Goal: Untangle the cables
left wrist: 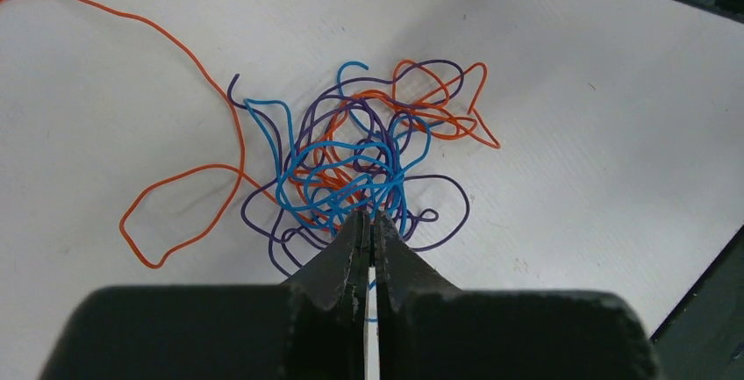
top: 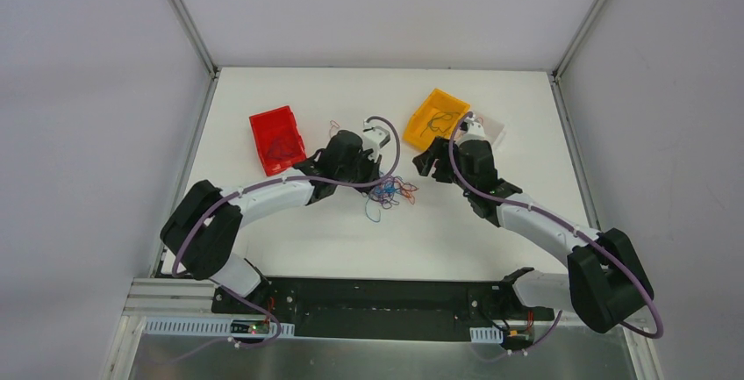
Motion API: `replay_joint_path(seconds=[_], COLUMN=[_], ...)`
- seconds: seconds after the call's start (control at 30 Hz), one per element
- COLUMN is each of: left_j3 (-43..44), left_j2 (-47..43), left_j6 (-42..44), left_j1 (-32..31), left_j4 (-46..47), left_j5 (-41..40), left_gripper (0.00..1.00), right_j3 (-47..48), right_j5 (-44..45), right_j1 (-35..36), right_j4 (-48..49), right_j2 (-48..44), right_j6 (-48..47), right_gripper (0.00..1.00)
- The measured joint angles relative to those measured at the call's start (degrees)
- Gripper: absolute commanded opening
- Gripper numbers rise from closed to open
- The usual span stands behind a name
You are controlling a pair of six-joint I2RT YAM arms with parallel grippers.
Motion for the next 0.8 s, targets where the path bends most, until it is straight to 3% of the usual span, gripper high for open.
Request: replay_joint_path(seconds=[0.27, 0.53, 0.8], left_j3=[3.76, 16.57, 23.58], left_j2=[-6.29, -12.31, -13.0], left_j6=[-1.33, -1.49, -2.51], left_j1=[0.0, 0.0, 0.0], left_j4=[-7.26, -15.56, -22.82], left_j5=[0.39, 4.37, 12.02], left_gripper=[0.0, 0.0, 0.0], right_j3=[0.04, -4.44, -8.85], right_j5=[-3.87, -15.23, -26.14], right_j1=[0.0, 0.15, 2.75], right_j4=[0.74, 12.15, 24.61], right_j2=[0.0, -0.04, -1.29], right_j6=[-0.04, 0.15, -0.31], right_gripper=[0.71, 0.69, 0.72])
